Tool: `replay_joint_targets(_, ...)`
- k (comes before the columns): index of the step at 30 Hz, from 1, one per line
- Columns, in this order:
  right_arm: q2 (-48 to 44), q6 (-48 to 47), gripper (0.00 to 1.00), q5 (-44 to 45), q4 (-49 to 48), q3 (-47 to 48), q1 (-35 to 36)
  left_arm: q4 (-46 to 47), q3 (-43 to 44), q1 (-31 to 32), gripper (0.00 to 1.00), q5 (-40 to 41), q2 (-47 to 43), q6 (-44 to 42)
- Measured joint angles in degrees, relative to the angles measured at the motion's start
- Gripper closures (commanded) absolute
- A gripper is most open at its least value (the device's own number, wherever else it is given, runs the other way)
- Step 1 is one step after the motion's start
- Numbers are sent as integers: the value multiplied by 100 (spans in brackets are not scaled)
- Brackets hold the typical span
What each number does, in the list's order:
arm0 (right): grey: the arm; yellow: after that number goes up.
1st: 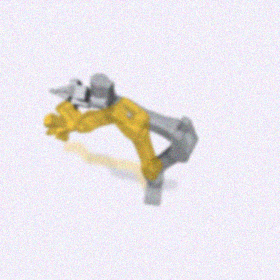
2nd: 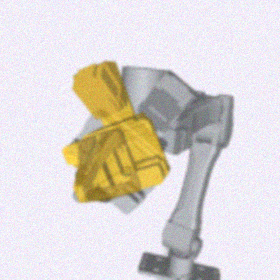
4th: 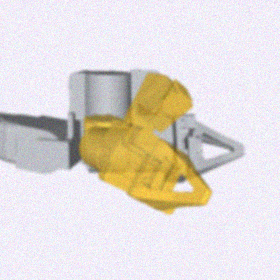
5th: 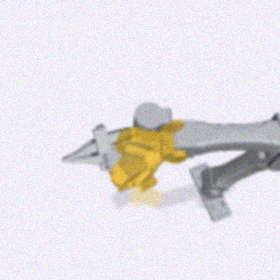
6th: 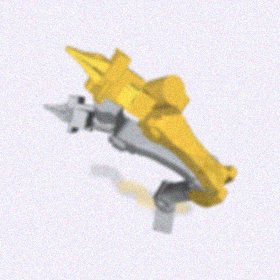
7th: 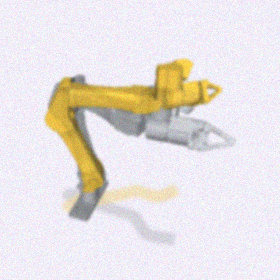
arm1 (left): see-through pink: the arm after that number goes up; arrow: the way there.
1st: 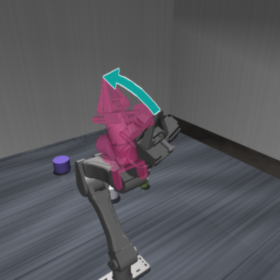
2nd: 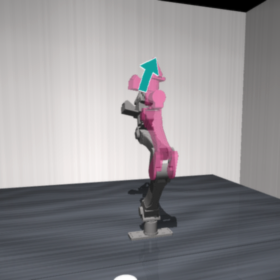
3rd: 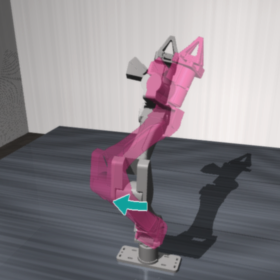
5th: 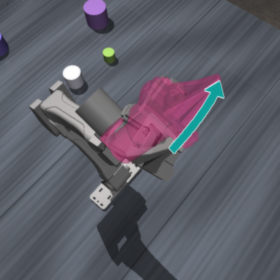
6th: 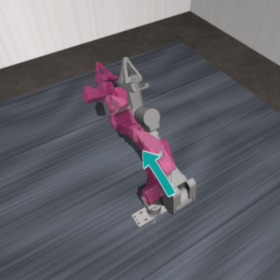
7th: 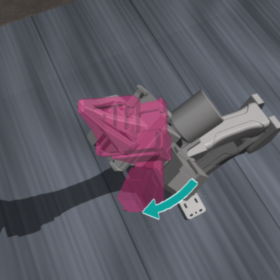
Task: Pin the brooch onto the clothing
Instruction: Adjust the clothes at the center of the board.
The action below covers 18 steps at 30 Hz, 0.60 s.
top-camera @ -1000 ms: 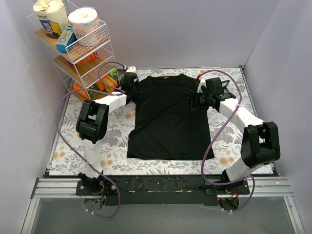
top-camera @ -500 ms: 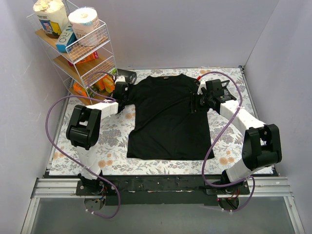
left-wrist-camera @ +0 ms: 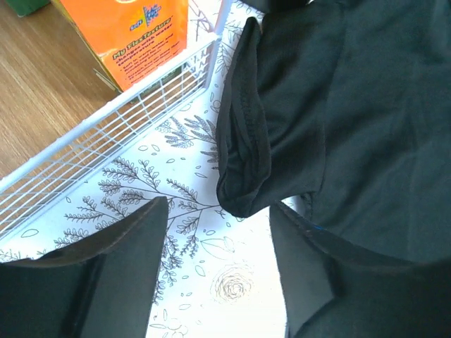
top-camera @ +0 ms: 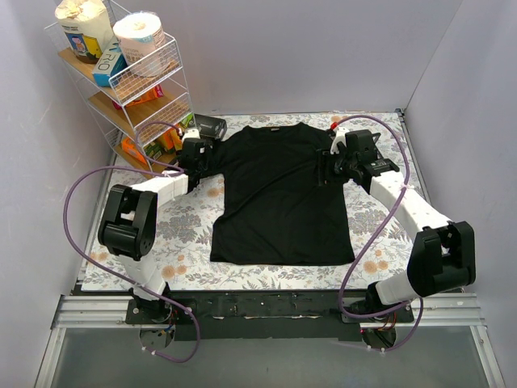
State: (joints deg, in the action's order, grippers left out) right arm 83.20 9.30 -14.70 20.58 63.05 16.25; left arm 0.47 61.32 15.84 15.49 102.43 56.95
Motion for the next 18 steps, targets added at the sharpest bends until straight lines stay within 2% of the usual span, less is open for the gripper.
replay_joint_targets(3,-90,11,39,31,9,-15,0,-20,-39,-2,30,-125,-160,-33)
replay_joint_targets(4,-122,15,39,55,31,-26,0,-42,-66,0,25,-197,-223,-37)
replay_joint_targets(9,-385,68,39,210,162,-39,0,-197,-192,37,21,-732,-798,-107)
replay_joint_targets(10,-474,103,39,240,210,-39,0,-201,-192,59,18,-833,-920,-160)
replay_joint_targets(11,-564,127,38,269,245,-39,2,-203,-192,85,8,-918,-1034,-199)
replay_joint_targets(12,-660,146,38,295,260,-39,0,-214,-190,107,3,-992,-1154,-251)
replay_joint_targets(15,-933,238,37,461,291,-39,2,-369,-55,162,2,-1130,-1405,-413)
replay_joint_targets(18,-1137,299,37,780,297,-37,2,-632,452,149,2,-1344,-1388,-490)
